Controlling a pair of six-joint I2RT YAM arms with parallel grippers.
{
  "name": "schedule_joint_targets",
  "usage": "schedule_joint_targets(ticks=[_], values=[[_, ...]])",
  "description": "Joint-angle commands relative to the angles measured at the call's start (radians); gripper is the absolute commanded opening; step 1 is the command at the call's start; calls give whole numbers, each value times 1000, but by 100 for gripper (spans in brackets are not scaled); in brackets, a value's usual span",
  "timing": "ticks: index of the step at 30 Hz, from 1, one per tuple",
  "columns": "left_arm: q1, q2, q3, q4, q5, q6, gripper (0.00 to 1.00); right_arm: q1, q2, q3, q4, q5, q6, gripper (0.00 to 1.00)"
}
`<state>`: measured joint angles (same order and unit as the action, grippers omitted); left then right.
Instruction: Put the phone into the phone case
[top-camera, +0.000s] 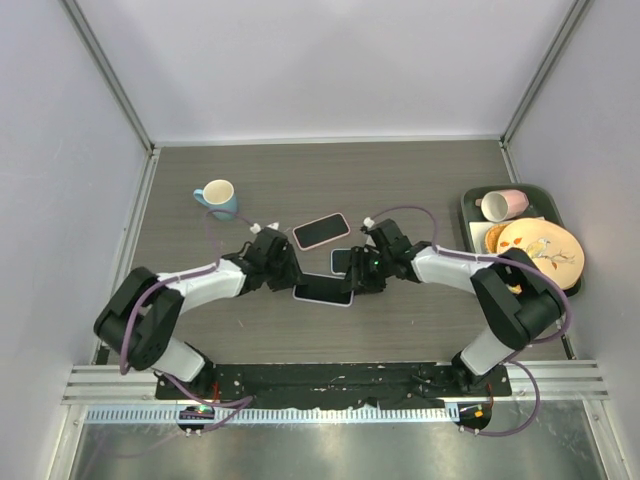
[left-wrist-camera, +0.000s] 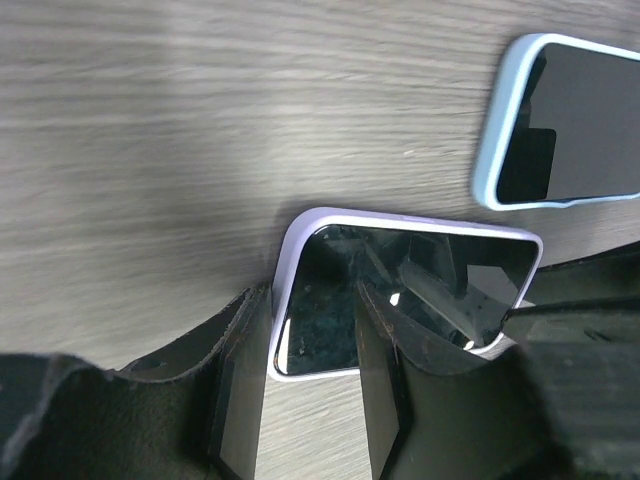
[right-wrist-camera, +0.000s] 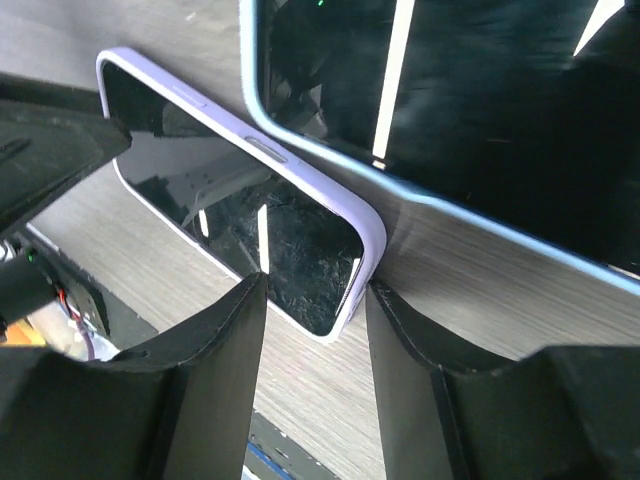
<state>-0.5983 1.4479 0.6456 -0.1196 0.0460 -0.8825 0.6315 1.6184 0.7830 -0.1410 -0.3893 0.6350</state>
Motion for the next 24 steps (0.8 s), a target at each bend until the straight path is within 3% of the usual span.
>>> schedule_joint_targets(ticks=[1,17,23,24], values=[[-87,126,75,86,80,-39,42,-79,-95,-25,64,4,-14,50],[-113,417,357,109,127,-7,43,-214,-54,19,37,32,-77,52],[-113,439,411,95,108,4,45,-222,-66,22,20,40,-90,57],[-113,431,408,84,94,13,46,-222,-81,18,20,38,-95,63]])
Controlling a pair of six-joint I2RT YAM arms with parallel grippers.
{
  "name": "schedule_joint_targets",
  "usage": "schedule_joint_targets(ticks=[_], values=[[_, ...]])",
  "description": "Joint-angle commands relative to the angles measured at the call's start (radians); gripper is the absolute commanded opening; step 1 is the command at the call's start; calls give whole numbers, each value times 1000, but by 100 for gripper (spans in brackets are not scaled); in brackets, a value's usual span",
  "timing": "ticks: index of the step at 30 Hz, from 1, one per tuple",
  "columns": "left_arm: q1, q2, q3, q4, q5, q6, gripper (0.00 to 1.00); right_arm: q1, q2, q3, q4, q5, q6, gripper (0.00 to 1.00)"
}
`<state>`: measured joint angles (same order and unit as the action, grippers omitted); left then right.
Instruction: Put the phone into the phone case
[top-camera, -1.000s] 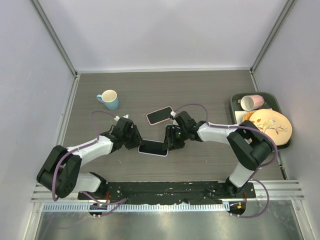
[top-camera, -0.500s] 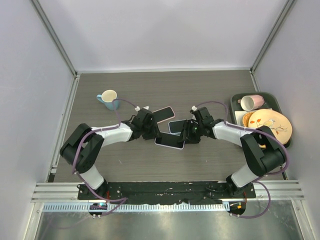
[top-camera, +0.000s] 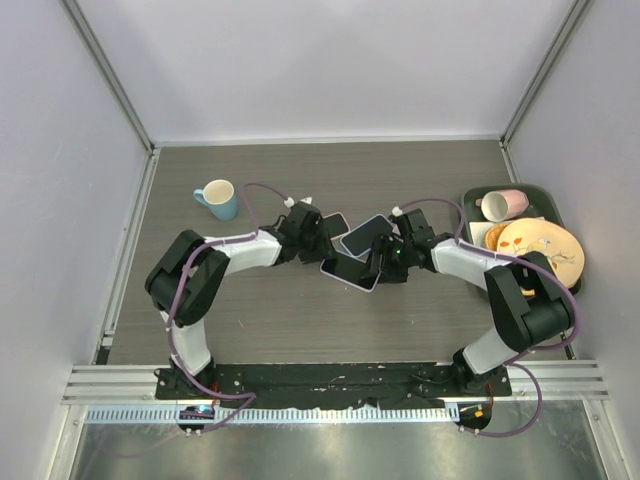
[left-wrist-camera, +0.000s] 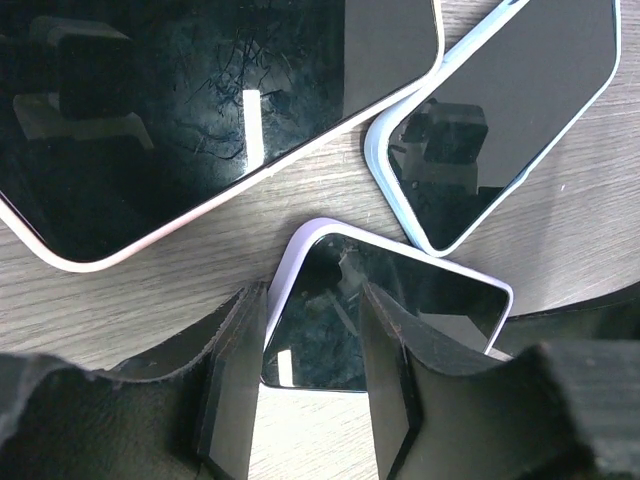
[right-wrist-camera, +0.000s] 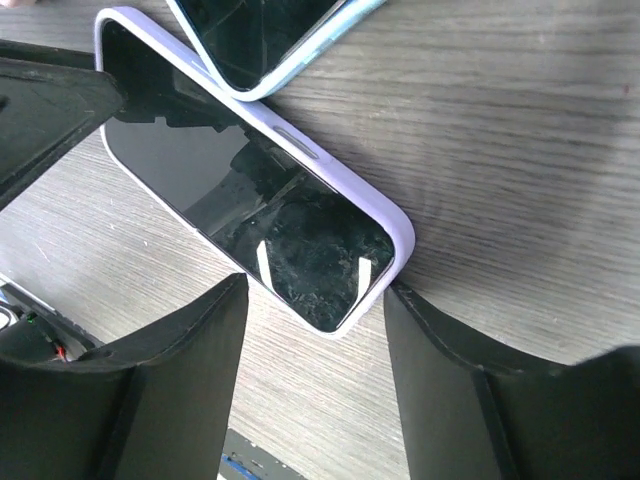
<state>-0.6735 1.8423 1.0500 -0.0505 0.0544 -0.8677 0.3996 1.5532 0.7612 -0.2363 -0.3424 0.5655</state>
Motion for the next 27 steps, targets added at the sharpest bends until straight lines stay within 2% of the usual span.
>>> schedule_joint_targets(ticks=[1,2,5,8,15,16,19,21,23,27], values=[[-38,25,-7,8,72,2,48,10,-27,33,114,-6,-27,65],[-38,-10,-14,-6,59,12,49,10,-39,18,114,-3,-30,68],[-40,-105,-73,-23,-5,41,57,10,-102,-19,115,14,-39,85],[-40,-204,-157,-38,-105,27,63,10,-185,-43,104,46,-56,92],[-37,-612,-433,72,-162,-8,81,8,-387,-46,51,79,-65,97],[-38,-711,-452,81,-162,-11,83,8,-410,-46,46,80,-64,97],[-35,-875,-496,61,-162,-8,91,8,-510,-46,46,69,-56,98],[-34,-945,-518,54,-166,-4,99,8,-582,-51,55,39,-58,99],[-32,-1024,-531,54,-179,16,100,8,-626,-62,94,16,-52,100],[-29,-1097,-522,-64,-227,53,100,10,-699,-79,127,-26,-32,100]])
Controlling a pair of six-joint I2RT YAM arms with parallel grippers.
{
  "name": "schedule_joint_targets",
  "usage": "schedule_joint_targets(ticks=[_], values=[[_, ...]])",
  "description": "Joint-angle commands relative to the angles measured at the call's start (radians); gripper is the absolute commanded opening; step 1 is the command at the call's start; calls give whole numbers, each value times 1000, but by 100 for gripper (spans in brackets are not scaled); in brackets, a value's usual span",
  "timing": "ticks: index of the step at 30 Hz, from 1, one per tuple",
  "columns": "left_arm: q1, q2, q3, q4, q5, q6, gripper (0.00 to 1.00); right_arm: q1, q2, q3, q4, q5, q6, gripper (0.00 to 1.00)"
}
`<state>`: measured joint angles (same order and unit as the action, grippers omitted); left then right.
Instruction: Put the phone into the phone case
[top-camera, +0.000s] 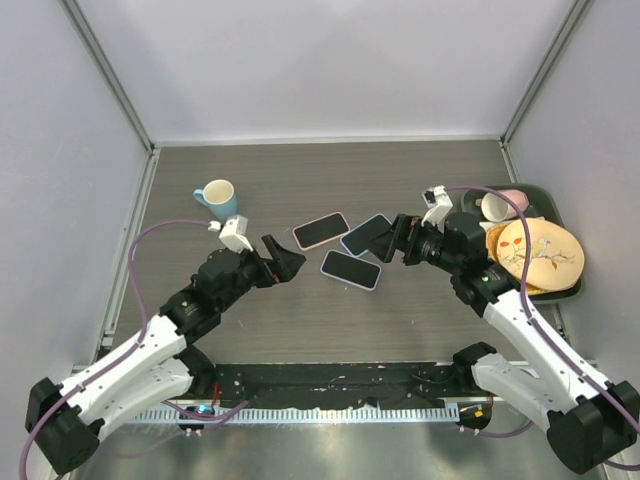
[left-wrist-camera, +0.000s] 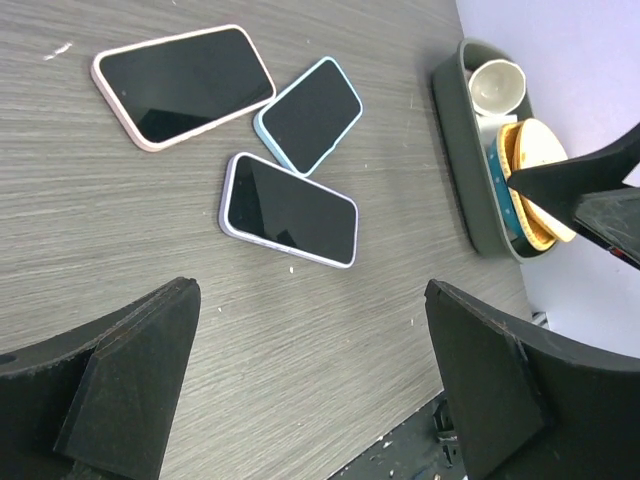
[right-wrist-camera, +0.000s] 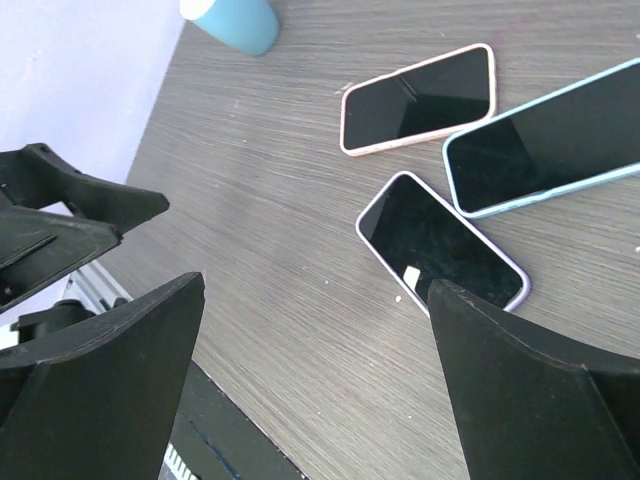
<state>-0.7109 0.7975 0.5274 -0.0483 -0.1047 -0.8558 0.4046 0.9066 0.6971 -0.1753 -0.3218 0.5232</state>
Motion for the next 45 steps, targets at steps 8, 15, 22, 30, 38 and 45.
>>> schedule_joint_targets(ticks=[8,15,22,30,38,45], values=[[7,-63,88,-278,-206,113,100,3,-83,-33,50,-27,-5,100],[7,-34,180,-442,-351,139,100,2,-92,-33,33,-31,-32,100],[7,-37,198,-508,-444,141,100,3,-115,-25,48,-31,-43,100],[7,-50,209,-611,-546,100,100,3,-141,-30,46,-4,-48,100],[7,-58,198,-601,-543,124,100,3,-172,-47,46,46,-48,100],[7,-87,178,-549,-527,153,100,3,-190,-48,43,84,-55,100]])
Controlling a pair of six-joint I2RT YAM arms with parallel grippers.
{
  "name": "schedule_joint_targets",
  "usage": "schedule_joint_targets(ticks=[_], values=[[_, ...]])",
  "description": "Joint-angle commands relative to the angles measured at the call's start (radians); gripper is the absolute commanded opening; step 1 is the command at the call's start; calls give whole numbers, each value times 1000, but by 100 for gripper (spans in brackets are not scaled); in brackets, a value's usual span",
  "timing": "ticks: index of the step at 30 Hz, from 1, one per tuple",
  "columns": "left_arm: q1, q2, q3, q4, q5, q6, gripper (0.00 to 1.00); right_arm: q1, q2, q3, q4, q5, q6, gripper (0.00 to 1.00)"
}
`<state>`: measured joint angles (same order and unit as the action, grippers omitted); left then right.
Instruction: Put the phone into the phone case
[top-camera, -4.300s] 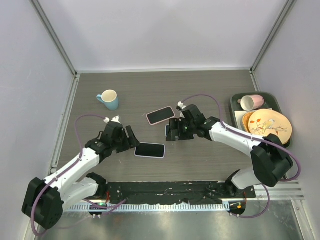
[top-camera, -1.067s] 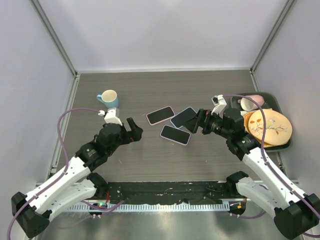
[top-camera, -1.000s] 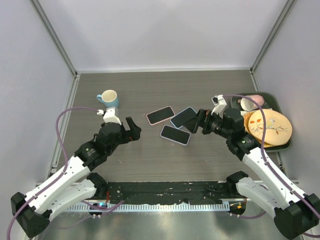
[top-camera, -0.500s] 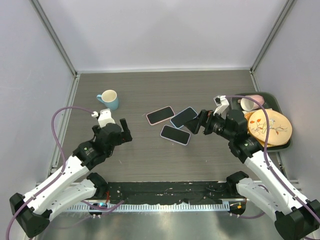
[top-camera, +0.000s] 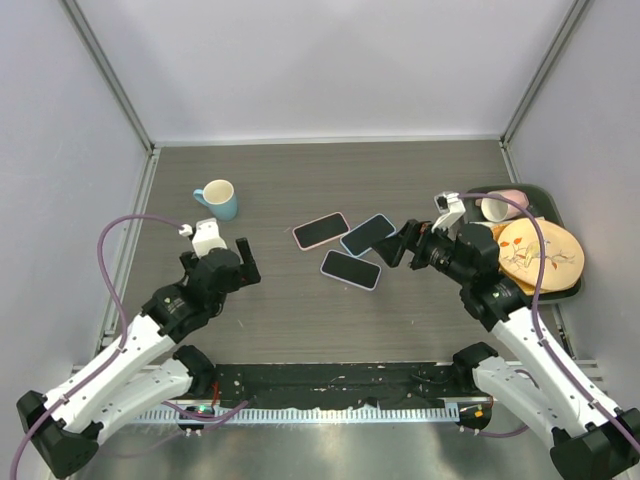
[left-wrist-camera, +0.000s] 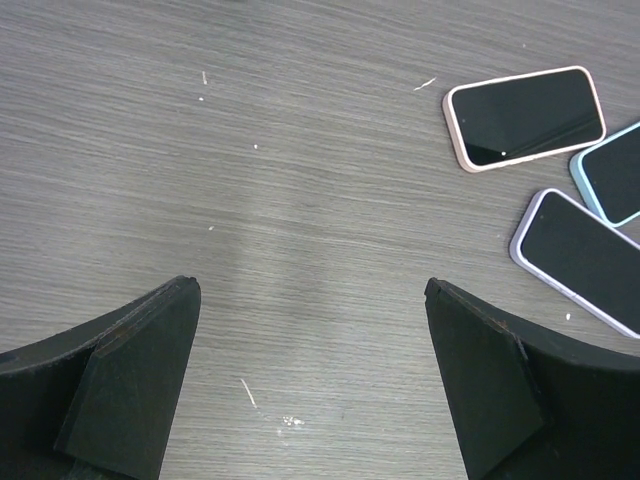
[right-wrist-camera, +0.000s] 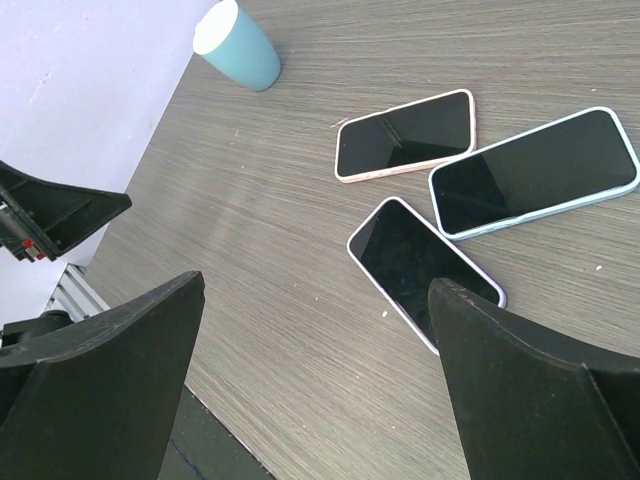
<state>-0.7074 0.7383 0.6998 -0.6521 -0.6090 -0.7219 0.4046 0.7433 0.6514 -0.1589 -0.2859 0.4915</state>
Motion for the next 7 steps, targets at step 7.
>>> schedule_joint_targets(ticks=[7], values=[[2,-115,-58,146,-47,134,100,3,-119,-76,81,226,-85,100]])
